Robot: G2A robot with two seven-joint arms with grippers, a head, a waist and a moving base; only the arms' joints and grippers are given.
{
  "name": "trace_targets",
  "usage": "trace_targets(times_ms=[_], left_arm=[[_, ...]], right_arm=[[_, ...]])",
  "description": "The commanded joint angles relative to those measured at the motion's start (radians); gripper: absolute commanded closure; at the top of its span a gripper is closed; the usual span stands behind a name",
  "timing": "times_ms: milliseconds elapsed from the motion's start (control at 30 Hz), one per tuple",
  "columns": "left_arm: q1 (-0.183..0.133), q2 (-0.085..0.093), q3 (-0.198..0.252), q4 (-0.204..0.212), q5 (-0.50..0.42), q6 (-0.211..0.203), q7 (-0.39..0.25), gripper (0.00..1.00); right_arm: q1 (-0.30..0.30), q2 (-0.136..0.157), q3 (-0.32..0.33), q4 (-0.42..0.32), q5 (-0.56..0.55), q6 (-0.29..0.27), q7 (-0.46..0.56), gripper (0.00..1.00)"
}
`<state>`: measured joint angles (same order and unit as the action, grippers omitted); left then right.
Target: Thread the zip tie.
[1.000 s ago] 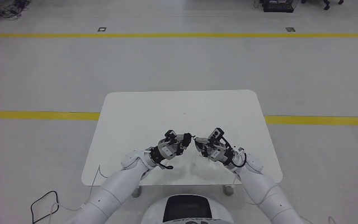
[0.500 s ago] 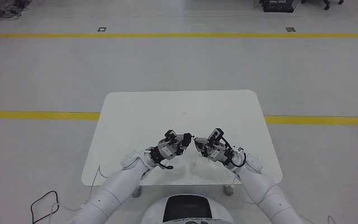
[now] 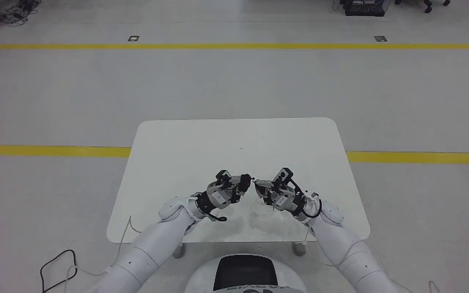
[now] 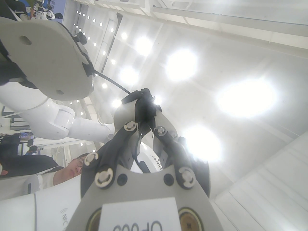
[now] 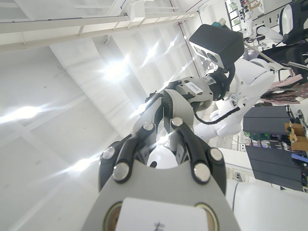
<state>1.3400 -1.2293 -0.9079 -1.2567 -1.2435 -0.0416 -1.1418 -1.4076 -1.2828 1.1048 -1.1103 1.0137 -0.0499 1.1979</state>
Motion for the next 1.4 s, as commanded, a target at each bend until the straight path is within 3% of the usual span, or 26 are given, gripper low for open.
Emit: trace_targets(times_ms=[0, 1367], left_arm=[[0.0, 0.0, 0.0, 0.0, 0.0, 0.0, 0.0, 1.0], [0.0, 0.0, 0.0, 0.0, 0.0, 0.0, 0.0, 1.0]], right_arm=[[0.001, 0.0, -0.001, 0.002, 0.0, 0.0, 0.0, 1.0], [0.013, -0.007, -0.009, 0.035, 0.002, 0.003, -0.003, 1.0]])
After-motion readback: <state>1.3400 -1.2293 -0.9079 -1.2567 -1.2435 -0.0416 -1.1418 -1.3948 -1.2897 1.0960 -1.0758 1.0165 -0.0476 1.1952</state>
